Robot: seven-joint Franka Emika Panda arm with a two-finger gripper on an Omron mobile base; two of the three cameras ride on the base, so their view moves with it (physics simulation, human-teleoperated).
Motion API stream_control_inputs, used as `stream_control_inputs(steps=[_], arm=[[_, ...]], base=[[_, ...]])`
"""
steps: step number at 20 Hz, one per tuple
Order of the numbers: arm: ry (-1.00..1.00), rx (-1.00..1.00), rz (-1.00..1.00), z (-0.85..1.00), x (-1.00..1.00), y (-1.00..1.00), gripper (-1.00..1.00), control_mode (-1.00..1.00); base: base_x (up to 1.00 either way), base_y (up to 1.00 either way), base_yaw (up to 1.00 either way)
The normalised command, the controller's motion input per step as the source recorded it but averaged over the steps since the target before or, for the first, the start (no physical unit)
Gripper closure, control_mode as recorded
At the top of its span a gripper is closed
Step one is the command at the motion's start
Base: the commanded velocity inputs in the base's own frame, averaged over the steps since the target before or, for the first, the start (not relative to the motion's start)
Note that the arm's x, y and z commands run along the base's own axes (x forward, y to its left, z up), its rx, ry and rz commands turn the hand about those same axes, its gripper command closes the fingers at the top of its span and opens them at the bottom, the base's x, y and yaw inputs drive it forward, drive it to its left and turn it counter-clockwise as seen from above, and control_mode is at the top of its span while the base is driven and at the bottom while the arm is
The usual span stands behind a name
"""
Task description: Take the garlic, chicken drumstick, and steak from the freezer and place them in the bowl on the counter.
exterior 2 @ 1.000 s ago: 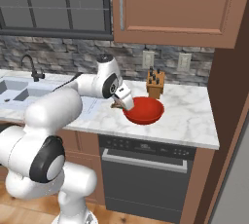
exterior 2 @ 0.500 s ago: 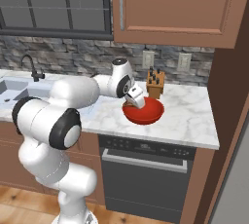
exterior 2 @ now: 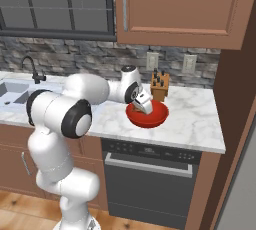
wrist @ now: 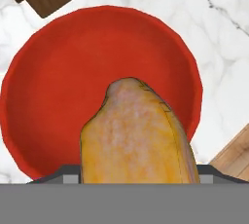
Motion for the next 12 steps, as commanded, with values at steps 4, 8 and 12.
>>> stream_control_inputs(steps=[4, 8, 12], arm=[[0.00, 0.00, 0.00, -0.29, 0.42, -0.22, 1.00, -1.00], [0.00, 0.00, 0.00, -0.26, 0.49, -0.17, -1.00, -1.00], [0.00, 0.00, 0.00, -0.11, 0.30, -0.04, -1.00, -1.00]], base=[[0.00, 0.00, 0.00], [0.00, 0.00, 0.00], [0.00, 0.00, 0.00]])
